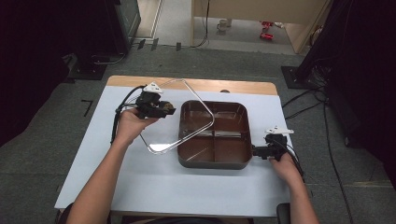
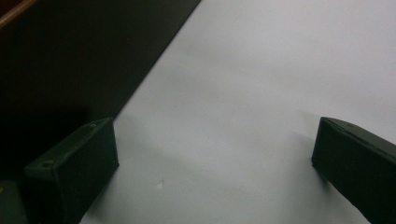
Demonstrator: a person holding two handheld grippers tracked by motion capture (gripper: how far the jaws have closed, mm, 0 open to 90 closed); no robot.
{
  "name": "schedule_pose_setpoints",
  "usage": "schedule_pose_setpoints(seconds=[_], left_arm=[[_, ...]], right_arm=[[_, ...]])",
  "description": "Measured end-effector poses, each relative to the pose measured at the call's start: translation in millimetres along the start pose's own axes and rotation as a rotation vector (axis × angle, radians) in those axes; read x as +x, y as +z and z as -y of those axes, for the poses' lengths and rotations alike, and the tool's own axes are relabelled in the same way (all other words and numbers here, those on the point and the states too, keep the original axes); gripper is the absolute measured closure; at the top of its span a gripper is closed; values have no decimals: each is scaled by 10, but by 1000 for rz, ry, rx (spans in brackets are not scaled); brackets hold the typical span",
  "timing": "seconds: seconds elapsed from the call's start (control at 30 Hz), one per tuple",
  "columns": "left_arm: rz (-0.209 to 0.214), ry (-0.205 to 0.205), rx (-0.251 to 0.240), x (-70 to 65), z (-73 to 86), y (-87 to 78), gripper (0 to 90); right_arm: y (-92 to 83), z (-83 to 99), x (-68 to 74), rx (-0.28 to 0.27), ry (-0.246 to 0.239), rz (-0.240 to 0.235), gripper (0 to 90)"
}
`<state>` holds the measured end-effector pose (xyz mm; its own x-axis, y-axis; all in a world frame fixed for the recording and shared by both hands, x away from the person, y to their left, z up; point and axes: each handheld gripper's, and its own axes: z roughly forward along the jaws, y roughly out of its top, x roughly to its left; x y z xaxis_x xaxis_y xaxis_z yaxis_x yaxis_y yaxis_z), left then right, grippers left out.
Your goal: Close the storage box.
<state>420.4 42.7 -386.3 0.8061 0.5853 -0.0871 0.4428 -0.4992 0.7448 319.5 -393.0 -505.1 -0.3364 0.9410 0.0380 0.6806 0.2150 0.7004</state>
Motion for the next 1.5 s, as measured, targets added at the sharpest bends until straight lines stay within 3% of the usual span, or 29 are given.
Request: schedule_pose_setpoints(seconds=[0.37,0.53,0.7,0.9,1.17,1.4,1.5], left_arm=[[89,98,30,-308,-188,377,595],[132,129,42,-410,-258,497,596],[170,186,55,-534,-328,581,596],[191,268,86,-697,-400,687,596],[230,328,122,-824,-477,869,595],[273,289,130,-756,-453,990,594],[262,273,117,-751,-419,987,593]], right_arm=[[1,0,-1,-1,-1,-1,0],[1,0,-1,-1,-2,0,0],[0,0,0,0,-1,-1,0],[0,0,-1,0,-1,-1,0],[0,0,-1,0,-1,0,0],[0,1,-1,0,-2,0,0],[0,0,-1,0,-2,0,0]])
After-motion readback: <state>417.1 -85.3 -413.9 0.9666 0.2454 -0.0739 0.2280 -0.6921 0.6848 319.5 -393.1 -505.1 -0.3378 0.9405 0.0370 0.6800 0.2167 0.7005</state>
